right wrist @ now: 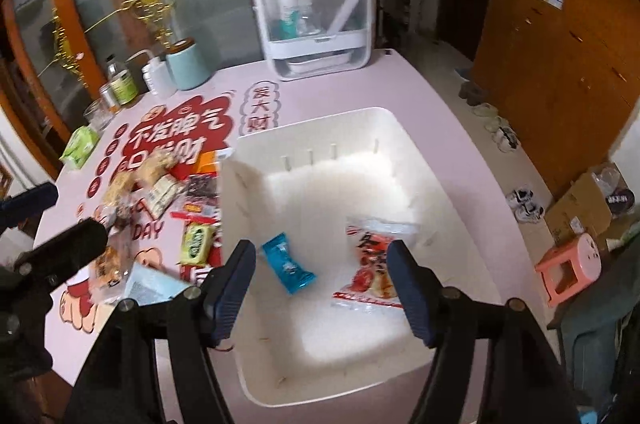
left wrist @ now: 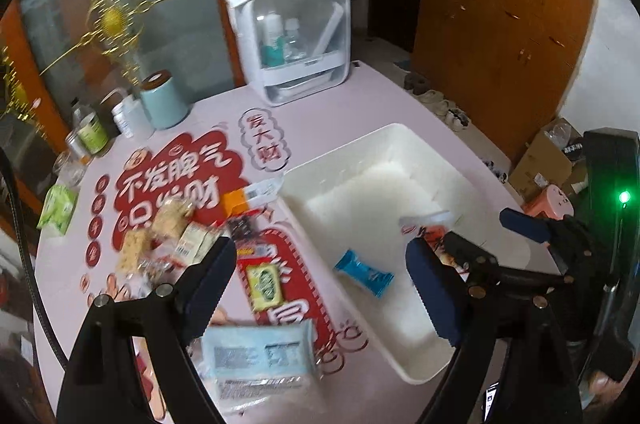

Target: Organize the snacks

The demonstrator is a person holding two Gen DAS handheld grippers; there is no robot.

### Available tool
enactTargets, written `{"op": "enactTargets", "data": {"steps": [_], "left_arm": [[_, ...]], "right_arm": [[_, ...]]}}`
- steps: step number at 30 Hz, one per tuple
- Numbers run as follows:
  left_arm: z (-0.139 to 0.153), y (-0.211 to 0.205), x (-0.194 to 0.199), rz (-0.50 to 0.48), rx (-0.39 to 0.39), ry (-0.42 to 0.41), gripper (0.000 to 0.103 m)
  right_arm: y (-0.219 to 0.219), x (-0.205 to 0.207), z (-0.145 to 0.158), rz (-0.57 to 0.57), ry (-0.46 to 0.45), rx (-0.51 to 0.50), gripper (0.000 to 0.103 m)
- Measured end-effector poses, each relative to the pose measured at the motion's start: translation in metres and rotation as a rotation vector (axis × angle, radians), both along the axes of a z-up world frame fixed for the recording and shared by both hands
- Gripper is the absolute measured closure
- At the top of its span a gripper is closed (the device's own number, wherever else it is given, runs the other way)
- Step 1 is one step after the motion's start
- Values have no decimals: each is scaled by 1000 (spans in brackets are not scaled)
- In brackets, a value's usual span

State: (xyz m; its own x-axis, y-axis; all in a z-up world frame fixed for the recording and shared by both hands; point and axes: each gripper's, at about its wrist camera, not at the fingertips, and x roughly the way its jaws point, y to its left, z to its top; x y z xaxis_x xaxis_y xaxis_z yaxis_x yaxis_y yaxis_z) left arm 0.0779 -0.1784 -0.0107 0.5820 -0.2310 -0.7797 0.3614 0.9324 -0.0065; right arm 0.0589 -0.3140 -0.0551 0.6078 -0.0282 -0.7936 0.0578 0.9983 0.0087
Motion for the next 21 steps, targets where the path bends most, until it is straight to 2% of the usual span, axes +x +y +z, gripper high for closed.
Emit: {"op": "enactTargets", "data": {"steps": [13, 21], "left_arm": [[-1, 116, -58, 229, 23, 9, 17], [-1, 201, -81, 352, 23, 5, 17]], "right_arm": [[67, -20, 15, 156, -59, 10, 34], [125, -13, 12, 182, -35, 35, 34]]}}
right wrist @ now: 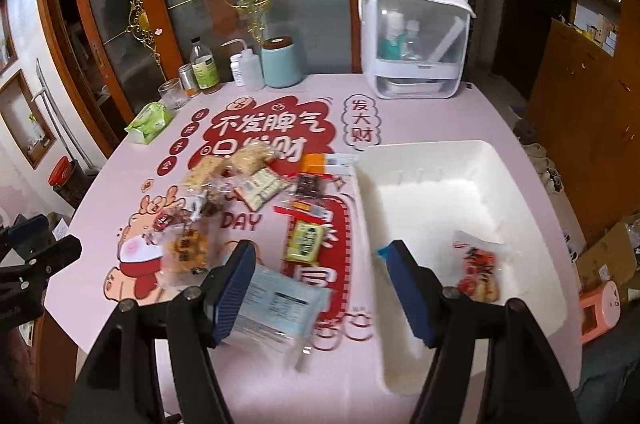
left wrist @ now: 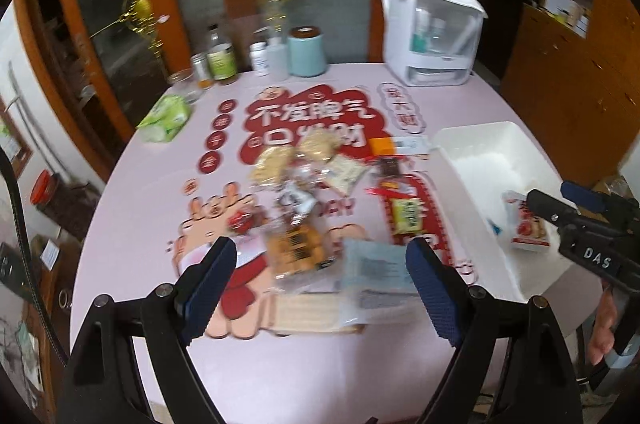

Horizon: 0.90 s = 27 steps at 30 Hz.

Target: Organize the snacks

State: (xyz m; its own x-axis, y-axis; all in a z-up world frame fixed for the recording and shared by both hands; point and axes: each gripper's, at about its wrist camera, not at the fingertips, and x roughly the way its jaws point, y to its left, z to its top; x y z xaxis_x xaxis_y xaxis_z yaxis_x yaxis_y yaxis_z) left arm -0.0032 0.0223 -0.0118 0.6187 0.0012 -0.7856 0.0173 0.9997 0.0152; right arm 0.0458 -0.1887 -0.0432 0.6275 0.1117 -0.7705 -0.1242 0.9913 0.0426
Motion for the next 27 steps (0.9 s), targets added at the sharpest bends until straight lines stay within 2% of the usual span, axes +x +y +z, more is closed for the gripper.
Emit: {"op": "enactTargets", "data": {"steps": [5, 7, 14, 17, 21, 23, 24, 27], "left_arm": [[-7, 45, 9, 31, -25, 37, 17], [-12, 63, 13, 22, -43, 54, 17], [-44, 110, 44, -25, -27, 124, 17], [-63, 121, 62, -57, -5, 150, 17], [-96, 130, 90, -135, 62, 184, 17], [-113, 134, 104, -167, 85, 210, 17], [-121, 136, 111, -184, 85, 224, 17], [-142, 141, 130, -225, 56, 268, 17]], "right_arm": [[38, 7, -12, 1, 49, 22, 34], [50, 10, -17, -6, 69, 35, 34], [95, 26, -51, -2, 142, 42, 34], [113, 36, -77, 9, 178, 89, 34], [131, 52, -107, 15, 237, 139, 34], [140, 60, -122, 21, 275, 143, 30], [146, 64, -131, 28, 293, 136, 23], [160, 70, -142, 62, 284, 95, 15]]}}
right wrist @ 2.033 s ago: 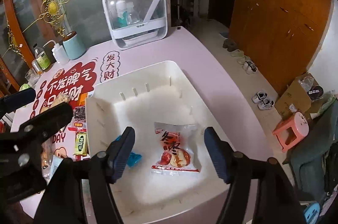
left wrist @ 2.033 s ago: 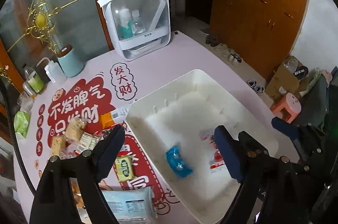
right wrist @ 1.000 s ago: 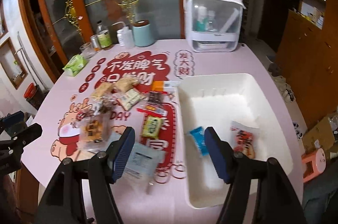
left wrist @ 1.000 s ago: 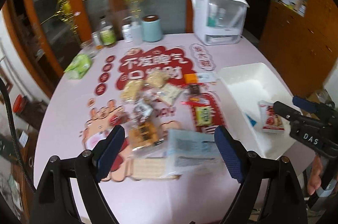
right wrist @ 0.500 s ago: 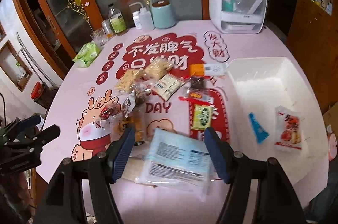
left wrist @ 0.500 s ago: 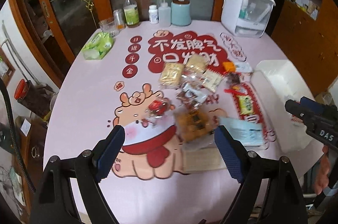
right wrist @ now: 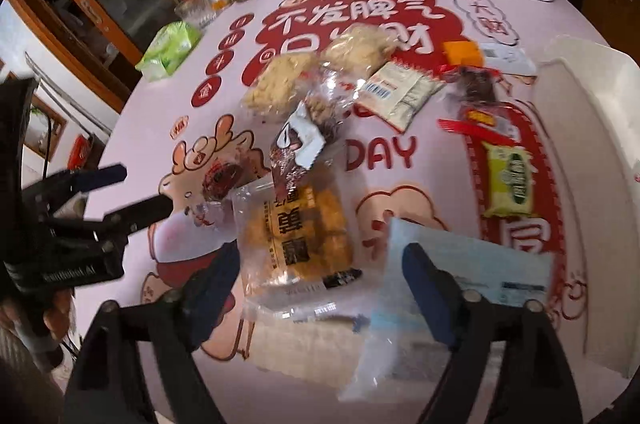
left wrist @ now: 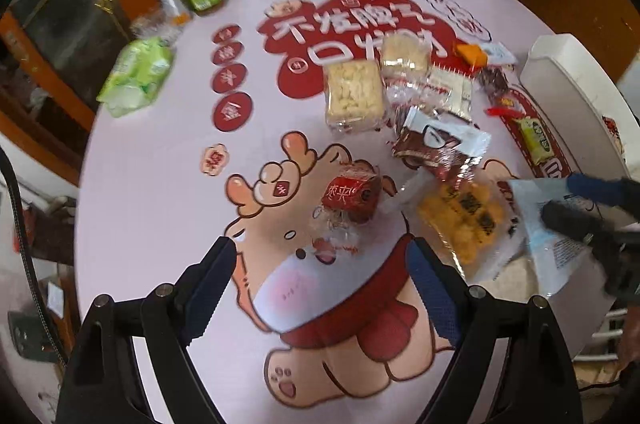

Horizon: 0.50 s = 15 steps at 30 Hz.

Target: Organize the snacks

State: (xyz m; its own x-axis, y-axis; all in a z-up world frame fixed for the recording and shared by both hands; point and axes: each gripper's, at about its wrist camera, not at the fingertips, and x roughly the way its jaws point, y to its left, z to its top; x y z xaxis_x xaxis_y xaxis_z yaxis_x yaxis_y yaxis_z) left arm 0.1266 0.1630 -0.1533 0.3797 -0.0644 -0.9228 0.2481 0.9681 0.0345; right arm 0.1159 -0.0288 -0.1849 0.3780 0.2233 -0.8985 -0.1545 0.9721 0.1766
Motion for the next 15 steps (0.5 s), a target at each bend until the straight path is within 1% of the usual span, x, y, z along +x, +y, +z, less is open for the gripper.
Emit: {"op": "enactTargets", "data": {"steps": [1, 3, 6, 9, 11, 13, 14, 15], "left_arm": [[-6, 2, 6, -10, -18, 16, 17], [-15, 5, 16, -14, -37, 36, 17], [-28, 7, 31, -26, -66, 70, 17], [-37, 6, 41, -44, -72, 91, 17], [-42, 3, 46, -58, -74, 99, 17], [-44, 0, 51, -75, -80, 106, 17], [-46, -1, 53, -81, -82, 110, 17], [-48, -3, 55, -88, -84, 116, 17]], "right_arm": [[5, 1, -2, 19, -9, -24, 9], [15, 2, -8, 54, -21, -65, 5], [22, 7, -19, 81, -4, -89, 5], [28, 10, -31, 102, 28, -105, 5], [32, 11, -37, 109, 30, -130, 5], [34, 13, -45, 124, 60, -132, 5], [33, 14, -50, 120, 89, -128, 6], [31, 15, -52, 111, 101, -125, 12]]}}
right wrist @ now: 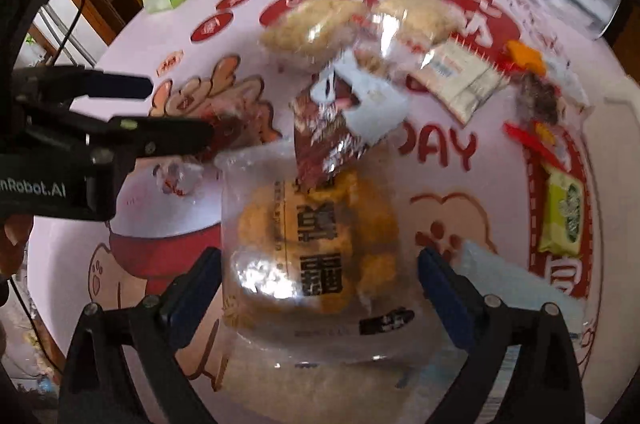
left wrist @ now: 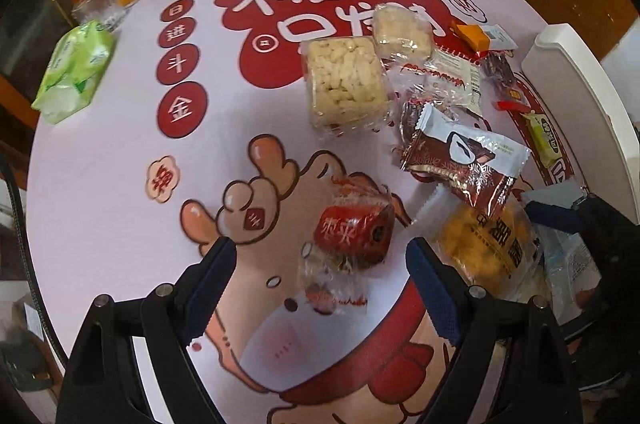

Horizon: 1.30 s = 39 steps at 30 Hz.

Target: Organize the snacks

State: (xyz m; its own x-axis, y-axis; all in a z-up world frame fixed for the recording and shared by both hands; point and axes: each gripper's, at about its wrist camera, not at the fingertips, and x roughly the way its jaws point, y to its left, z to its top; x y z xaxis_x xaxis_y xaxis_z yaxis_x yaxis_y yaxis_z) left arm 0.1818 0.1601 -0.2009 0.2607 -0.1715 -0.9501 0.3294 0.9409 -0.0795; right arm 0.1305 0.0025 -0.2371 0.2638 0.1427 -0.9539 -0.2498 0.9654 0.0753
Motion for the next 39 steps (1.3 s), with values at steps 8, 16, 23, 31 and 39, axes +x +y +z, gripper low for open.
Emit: {"op": "enactTargets", "data": {"steps": [8, 16, 23, 31, 39], "left_arm": [[-19, -16, 18, -31, -3, 36, 17], [-38, -22, 29, -43, -16, 113, 46], [-39, -21, 23, -26, 5, 112, 53], [-10, -9, -10, 6, 35, 69, 53], [60, -13, -50, -10, 25, -49, 53]], "right_arm": [[-11, -7, 2, -28, -18, 55, 21], [-10, -8, 4, -29, -38, 45, 25], [-13, -10, 8, -44, -33, 65, 34], [-9, -28, 35, -22, -88, 110, 36], [-23, -55, 97, -1, -233, 142, 36]]}}
